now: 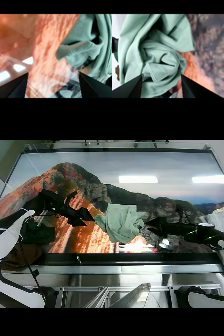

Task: Fold the shirts.

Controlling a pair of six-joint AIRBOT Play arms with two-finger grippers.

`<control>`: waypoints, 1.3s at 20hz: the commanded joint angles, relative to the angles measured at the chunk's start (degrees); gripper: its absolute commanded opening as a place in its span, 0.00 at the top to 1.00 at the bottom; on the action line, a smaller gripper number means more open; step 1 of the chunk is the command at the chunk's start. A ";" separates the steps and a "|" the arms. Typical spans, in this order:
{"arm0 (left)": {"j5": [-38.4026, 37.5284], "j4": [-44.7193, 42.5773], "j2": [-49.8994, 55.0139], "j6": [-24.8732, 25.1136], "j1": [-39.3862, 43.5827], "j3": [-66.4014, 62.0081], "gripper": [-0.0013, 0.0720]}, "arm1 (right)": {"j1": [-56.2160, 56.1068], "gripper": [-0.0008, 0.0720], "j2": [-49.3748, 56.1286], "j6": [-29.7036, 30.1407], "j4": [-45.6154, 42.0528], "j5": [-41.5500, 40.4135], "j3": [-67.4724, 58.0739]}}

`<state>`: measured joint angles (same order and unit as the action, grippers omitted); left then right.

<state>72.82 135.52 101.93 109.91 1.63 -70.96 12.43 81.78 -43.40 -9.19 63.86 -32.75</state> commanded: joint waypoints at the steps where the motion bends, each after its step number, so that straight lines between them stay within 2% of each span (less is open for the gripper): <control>1: -7.26 -0.33 0.15 0.48 -0.83 0.15 0.14 | 3.28 0.27 -0.04 0.17 0.07 0.85 -0.20; 2: -9.29 -0.31 0.15 0.66 0.13 0.15 0.23 | 3.23 0.27 -0.04 0.15 0.04 -0.09 -0.24; 4: -11.98 -0.20 0.42 0.85 2.25 -0.17 0.24 | 3.19 0.27 -0.04 0.15 0.15 -1.55 -0.26; 11: -0.57 3.52 11.28 2.14 9.92 -11.74 0.24 | 3.21 0.27 -0.04 0.09 0.87 -2.54 -0.26; 12: 0.46 3.52 12.22 2.12 10.38 -12.68 0.29 | 3.21 0.27 -0.04 0.09 0.96 -2.56 -0.26; 14: 1.33 3.54 13.03 2.10 10.16 -13.25 0.59 | 3.19 0.27 -0.02 -0.02 2.05 -2.58 -0.28; 15: 1.44 3.58 13.00 2.10 9.68 -12.83 0.71 | 3.15 0.27 0.00 -0.24 2.40 -2.89 -0.28; 17: 3.65 3.58 13.00 2.10 8.37 -12.76 0.91 | 2.14 0.27 0.15 -2.21 2.25 -5.40 -0.61; 18: 5.01 3.80 12.98 2.10 7.52 -12.81 0.95 | 0.94 0.27 0.50 -2.58 2.27 -7.13 -1.25; 21: 7.37 4.09 13.00 2.01 6.03 -12.85 0.95 | -4.22 0.32 3.74 -5.97 2.12 -12.13 -5.92; 26: 7.78 4.09 13.00 1.51 6.64 -12.85 0.95 | -12.26 0.32 12.66 -16.26 -4.81 -15.47 -16.35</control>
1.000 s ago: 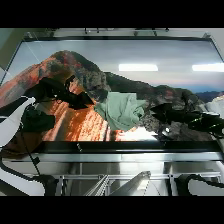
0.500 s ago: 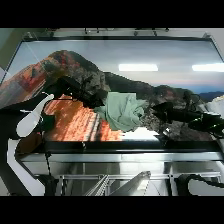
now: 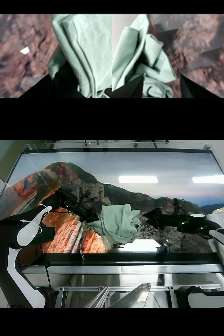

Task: Fold the shirts.

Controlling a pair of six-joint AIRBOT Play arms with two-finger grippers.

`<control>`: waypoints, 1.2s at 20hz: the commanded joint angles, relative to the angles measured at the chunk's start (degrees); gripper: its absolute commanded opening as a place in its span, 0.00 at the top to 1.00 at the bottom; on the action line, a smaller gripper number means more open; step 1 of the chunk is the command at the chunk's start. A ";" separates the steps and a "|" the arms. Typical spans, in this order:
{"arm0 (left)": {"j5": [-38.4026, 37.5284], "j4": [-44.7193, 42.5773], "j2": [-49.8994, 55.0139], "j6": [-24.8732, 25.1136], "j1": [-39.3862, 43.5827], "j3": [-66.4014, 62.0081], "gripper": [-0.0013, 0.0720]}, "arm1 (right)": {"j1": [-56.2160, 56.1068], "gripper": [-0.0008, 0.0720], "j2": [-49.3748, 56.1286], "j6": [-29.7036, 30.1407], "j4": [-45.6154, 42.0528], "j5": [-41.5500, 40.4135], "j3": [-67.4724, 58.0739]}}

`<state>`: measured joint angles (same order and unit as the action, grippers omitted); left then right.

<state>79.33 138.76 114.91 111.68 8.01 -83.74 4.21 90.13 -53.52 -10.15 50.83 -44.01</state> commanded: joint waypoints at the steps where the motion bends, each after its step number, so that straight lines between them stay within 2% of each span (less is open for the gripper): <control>1: 1.22 0.85 0.02 -0.24 0.35 -0.07 0.95 | -5.42 0.32 5.90 -7.15 -4.24 -2.40 -6.64; 2: 1.22 0.85 0.02 -0.24 0.63 -0.09 0.95 | -6.64 0.32 7.13 -7.87 -4.20 -2.40 -7.80; 4: 1.22 0.83 0.02 -0.24 1.07 -0.09 0.95 | -8.76 0.39 8.50 -8.31 -4.17 -1.95 -9.55; 5: 1.22 0.83 0.02 -0.24 1.07 -0.09 0.95 | -9.62 0.54 8.72 -8.26 -3.89 -1.92 -10.14; 6: 1.22 0.85 0.02 -0.24 1.07 -0.09 0.95 | -10.10 0.76 8.72 -8.24 -3.58 -1.66 -10.56; 7: 1.38 0.90 0.02 -0.24 1.07 -0.09 0.95 | -10.38 0.91 8.70 -8.02 -3.45 -0.68 -11.26; 8: 2.21 0.98 -0.13 -0.26 0.94 -0.17 0.95 | -10.38 0.96 8.48 -7.02 -2.89 1.05 -12.02; 10: 7.04 1.97 -1.53 0.17 0.04 -1.95 0.95 | -10.05 0.97 5.86 -4.11 -0.94 4.90 -13.46; 12: 11.30 4.83 -6.19 1.88 -1.14 -6.12 0.95 | -8.96 0.97 -1.44 -1.73 -0.13 6.29 -15.47; 15: 13.53 9.99 -18.29 4.39 -3.34 -17.84 0.95 | -5.11 0.97 -17.75 -0.33 -0.13 7.28 -20.50; 18: 13.75 9.18 -30.25 6.88 -4.50 -30.71 0.95 | -0.90 0.97 -35.43 -0.70 -4.07 5.46 -22.95; 21: 13.84 7.17 -37.79 6.99 -4.31 -31.82 0.95 | 0.98 0.97 -46.36 -14.58 -23.28 6.14 -22.67; 23: 13.11 4.44 -41.70 7.06 -3.67 -24.70 0.95 | 0.94 0.97 -49.13 -19.12 -29.86 8.44 -20.72; 24: 11.85 2.80 -43.04 7.15 -3.63 -19.85 0.95 | 0.94 0.97 -49.48 -19.23 -29.77 8.94 -18.91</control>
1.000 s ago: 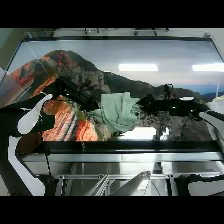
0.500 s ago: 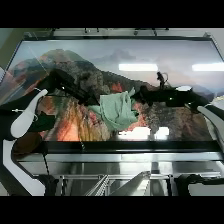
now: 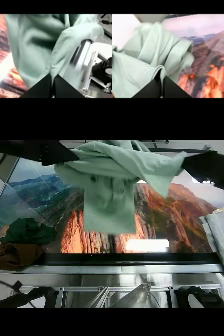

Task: Fold the shirts.

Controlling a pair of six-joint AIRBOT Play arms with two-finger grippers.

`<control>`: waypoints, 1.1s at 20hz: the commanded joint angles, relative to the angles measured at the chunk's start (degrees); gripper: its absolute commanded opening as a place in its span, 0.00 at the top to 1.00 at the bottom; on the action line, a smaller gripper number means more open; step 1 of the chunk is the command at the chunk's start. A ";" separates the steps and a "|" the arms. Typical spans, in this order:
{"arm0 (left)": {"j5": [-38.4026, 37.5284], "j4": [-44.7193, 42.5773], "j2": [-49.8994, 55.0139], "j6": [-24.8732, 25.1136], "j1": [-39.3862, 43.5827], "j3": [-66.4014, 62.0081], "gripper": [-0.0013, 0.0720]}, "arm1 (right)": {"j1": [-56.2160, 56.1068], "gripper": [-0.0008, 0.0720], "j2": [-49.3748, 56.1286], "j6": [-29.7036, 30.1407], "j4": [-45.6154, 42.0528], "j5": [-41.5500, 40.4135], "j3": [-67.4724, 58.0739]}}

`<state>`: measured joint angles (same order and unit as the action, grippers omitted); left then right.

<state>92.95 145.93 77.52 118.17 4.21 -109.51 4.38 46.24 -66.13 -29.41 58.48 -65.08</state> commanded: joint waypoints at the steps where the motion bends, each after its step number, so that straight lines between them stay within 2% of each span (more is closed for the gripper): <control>1: -3.10 -4.98 -6.51 1.29 0.17 10.80 0.95 | 0.74 0.97 -5.44 -6.80 -10.47 1.62 3.89; 6: -11.96 -4.92 -5.14 3.76 -0.46 30.99 0.95 | 0.72 0.97 -1.01 -5.53 -10.47 0.13 12.63; 11: -21.59 -4.92 5.33 5.25 0.17 36.50 0.95 | 0.44 0.97 11.85 -2.38 -10.82 -8.68 15.76; 12: -22.80 -4.90 8.00 5.22 0.17 36.02 0.90 | 0.48 0.97 15.45 -2.10 -10.99 -11.89 15.76; 13: -23.04 -4.87 10.49 5.14 -0.13 34.86 0.58 | 0.50 0.97 18.84 -1.36 -10.91 -15.37 15.76; 14: -22.86 -4.85 12.70 4.35 -0.85 33.24 0.32 | 0.50 0.96 22.25 -0.79 -10.71 -18.29 15.74; 15: -22.18 -4.87 14.82 2.75 -1.66 31.04 0.00 | 0.55 0.77 25.11 -0.42 -10.19 -19.30 15.56; 16: -20.11 -4.92 16.92 0.72 -2.78 28.52 0.01 | 0.90 0.17 27.65 0.52 -10.49 -18.58 14.91; 17: -17.40 -4.90 18.51 -0.04 -3.80 26.43 0.01 | 1.62 0.02 29.18 1.29 -10.51 -16.72 14.45; 20: -11.21 -4.98 21.20 -1.95 -6.40 24.65 0.01 | 6.16 0.02 29.68 1.95 -10.51 -8.55 14.38; 22: -11.72 -5.49 21.42 -1.90 -7.15 27.50 0.01 | 9.86 0.02 29.38 2.75 -10.51 -1.62 14.40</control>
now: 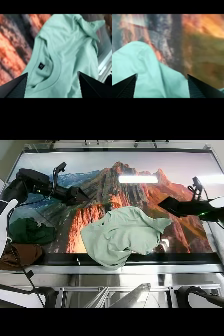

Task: Fold the shirts.

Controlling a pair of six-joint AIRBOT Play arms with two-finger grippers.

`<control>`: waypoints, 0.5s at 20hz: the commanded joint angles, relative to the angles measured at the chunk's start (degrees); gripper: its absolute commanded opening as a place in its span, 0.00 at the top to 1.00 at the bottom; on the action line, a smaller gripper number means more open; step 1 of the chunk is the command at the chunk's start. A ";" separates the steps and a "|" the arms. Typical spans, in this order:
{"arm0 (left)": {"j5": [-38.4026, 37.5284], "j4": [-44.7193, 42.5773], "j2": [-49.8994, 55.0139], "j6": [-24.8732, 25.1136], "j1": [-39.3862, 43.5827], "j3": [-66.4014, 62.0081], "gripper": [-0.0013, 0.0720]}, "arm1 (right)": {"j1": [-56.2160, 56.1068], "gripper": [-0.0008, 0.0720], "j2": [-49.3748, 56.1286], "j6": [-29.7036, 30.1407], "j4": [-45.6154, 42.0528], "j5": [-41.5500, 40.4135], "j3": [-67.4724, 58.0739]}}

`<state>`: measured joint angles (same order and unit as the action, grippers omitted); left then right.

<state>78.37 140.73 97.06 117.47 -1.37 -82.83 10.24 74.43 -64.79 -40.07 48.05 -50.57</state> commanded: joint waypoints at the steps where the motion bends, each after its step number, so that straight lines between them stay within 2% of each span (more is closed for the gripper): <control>1: 2.40 -0.37 1.92 -1.18 -1.64 2.51 0.01 | 5.49 0.02 1.18 1.51 0.13 12.13 0.13; 3: 1.95 -2.16 1.92 -1.16 -1.64 6.10 0.01 | 7.74 0.02 1.18 1.57 0.15 17.86 1.51; 5: 1.99 -9.86 1.92 -1.25 -1.64 7.63 0.01 | 8.46 0.02 1.18 1.86 0.17 21.31 3.91; 7: 2.01 -14.23 1.92 -1.46 -1.64 9.27 0.01 | 8.11 0.02 1.18 2.10 0.44 21.92 6.71; 10: 1.60 -16.33 2.23 -1.40 -1.14 11.43 0.03 | 8.20 0.02 1.18 4.96 5.20 22.60 10.12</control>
<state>80.14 128.79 98.98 116.01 -2.85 -73.49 18.04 75.57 -62.00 -38.35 67.88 -43.38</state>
